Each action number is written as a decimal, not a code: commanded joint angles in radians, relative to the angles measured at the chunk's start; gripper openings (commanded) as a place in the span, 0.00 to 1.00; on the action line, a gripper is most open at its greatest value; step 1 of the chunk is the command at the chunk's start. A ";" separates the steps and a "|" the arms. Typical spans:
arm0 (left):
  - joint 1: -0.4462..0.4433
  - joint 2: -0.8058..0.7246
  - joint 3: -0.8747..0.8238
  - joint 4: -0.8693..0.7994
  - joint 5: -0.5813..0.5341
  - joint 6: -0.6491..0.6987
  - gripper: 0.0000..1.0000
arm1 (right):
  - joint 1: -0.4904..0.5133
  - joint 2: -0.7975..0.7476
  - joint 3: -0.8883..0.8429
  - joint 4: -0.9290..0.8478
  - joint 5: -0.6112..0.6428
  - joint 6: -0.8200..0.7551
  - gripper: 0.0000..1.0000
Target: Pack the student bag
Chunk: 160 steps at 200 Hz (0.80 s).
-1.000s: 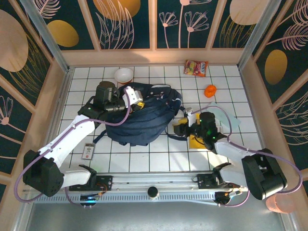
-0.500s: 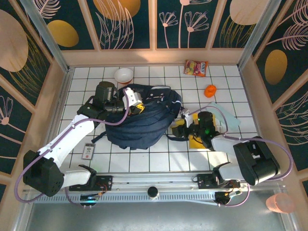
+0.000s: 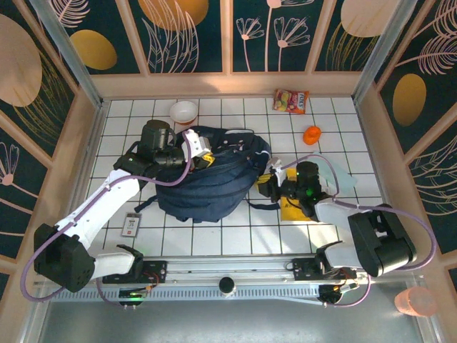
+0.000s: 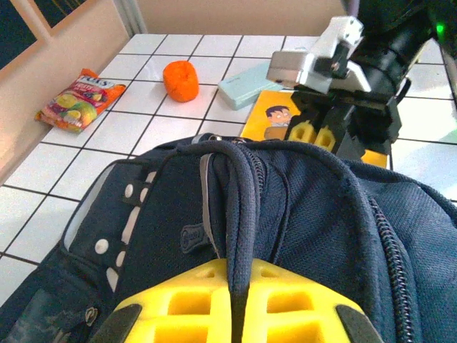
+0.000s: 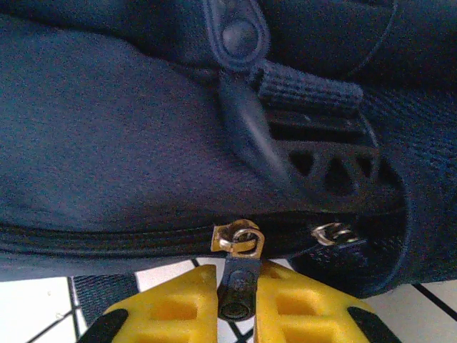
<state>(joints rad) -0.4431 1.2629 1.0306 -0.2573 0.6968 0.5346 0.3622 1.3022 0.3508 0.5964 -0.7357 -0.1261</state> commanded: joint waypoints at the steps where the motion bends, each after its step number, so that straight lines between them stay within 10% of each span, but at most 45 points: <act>1: 0.007 -0.030 0.023 0.107 -0.017 0.030 0.00 | -0.003 -0.057 0.016 -0.025 -0.057 -0.016 0.08; 160: -0.116 0.002 -0.052 0.329 -0.499 -0.094 0.00 | 0.124 -0.199 0.178 -0.413 0.046 0.032 0.00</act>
<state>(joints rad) -0.5339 1.2507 0.9749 -0.0711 0.3668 0.4862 0.4454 1.1294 0.4702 0.2764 -0.7158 -0.0952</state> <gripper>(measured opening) 0.054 0.102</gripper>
